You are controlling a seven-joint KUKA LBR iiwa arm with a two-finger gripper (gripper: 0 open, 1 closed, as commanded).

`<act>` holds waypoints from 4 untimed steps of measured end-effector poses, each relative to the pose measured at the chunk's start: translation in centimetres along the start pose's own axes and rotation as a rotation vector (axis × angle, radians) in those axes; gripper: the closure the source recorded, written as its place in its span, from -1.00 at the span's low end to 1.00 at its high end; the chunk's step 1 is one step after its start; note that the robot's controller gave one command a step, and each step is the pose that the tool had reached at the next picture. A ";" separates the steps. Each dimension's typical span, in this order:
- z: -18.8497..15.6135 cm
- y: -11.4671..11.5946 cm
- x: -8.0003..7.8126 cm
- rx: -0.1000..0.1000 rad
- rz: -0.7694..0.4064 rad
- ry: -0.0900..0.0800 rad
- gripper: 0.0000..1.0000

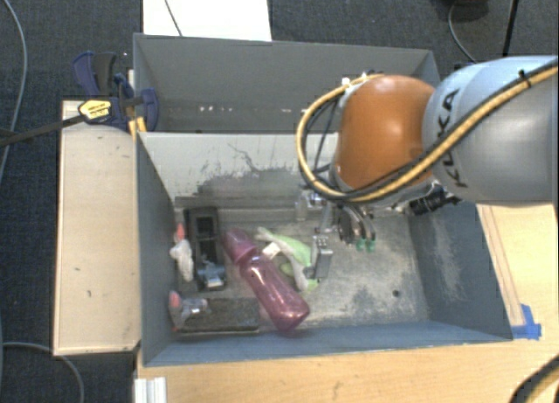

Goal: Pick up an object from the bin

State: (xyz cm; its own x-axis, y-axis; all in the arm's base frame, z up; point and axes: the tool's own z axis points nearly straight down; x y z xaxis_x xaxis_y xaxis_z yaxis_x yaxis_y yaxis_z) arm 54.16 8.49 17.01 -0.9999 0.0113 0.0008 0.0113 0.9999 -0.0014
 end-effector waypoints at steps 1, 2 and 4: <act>2.3 -0.1 -0.6 -0.005 0.073 -0.006 -1.00; 4.7 0.1 0.2 -0.002 0.128 -0.003 -1.00; 5.6 0.3 0.7 -0.003 0.237 -0.001 -1.00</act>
Offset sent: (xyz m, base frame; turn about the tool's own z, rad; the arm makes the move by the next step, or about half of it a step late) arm -0.0069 0.0023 -0.0544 0.1389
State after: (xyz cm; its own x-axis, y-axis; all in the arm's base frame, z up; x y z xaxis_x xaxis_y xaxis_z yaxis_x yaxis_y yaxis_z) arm 53.41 8.82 11.39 -0.9693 0.2457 0.0001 0.2457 0.9693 0.0014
